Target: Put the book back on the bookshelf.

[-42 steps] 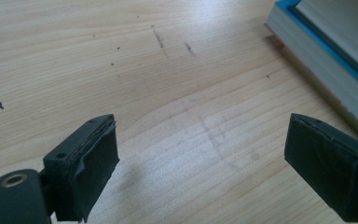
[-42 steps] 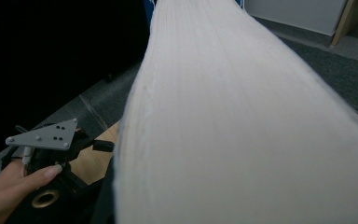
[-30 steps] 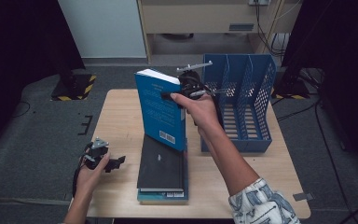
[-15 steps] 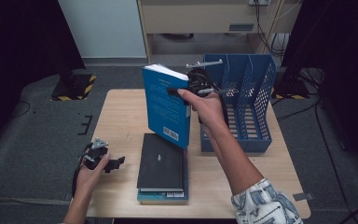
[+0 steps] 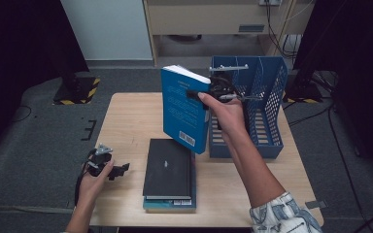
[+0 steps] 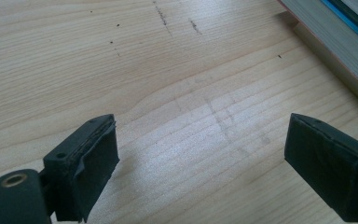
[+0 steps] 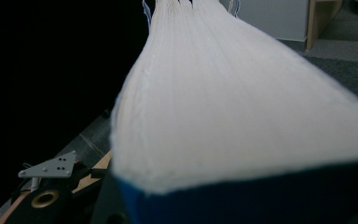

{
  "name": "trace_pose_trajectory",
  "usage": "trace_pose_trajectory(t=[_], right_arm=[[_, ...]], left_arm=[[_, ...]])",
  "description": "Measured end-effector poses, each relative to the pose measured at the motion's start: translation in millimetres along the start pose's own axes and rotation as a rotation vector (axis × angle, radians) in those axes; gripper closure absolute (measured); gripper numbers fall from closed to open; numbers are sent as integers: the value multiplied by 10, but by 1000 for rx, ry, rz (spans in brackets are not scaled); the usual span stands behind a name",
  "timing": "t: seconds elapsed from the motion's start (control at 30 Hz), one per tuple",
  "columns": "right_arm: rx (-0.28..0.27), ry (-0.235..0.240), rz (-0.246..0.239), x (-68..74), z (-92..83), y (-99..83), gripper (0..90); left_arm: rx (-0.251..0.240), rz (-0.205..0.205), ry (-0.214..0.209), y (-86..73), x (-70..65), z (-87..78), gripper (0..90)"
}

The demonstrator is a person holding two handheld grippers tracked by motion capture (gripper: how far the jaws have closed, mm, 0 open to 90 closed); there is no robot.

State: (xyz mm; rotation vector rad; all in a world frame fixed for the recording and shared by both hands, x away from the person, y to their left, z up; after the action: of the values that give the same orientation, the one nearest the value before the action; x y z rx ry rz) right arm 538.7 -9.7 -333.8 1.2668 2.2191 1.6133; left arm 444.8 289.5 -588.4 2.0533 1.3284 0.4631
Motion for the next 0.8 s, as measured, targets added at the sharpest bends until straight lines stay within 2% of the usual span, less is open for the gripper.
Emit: trace_pose_trajectory(t=[0.27, 0.8], right_arm=[[-21, -18, 14, -74, -170, 4, 611], [-74, -56, 58, -278, -614, -35, 610]], left_arm=[[7, -5, 11, -25, 25, 7, 87], [53, 5, 27, -122, 44, 78, 75]])
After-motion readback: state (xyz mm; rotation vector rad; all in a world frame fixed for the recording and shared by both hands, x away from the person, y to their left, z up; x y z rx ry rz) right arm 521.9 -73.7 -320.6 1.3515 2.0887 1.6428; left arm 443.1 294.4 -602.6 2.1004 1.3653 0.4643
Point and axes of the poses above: each handheld gripper's, and its own axes: z roughly forward along the jaws, y roughly out of its top, x roughly to its left, the point moved 10 cm from there along z, roughly forward along the jaws, and after that the axes turned 1 degree about y, right-handed, at the moved point
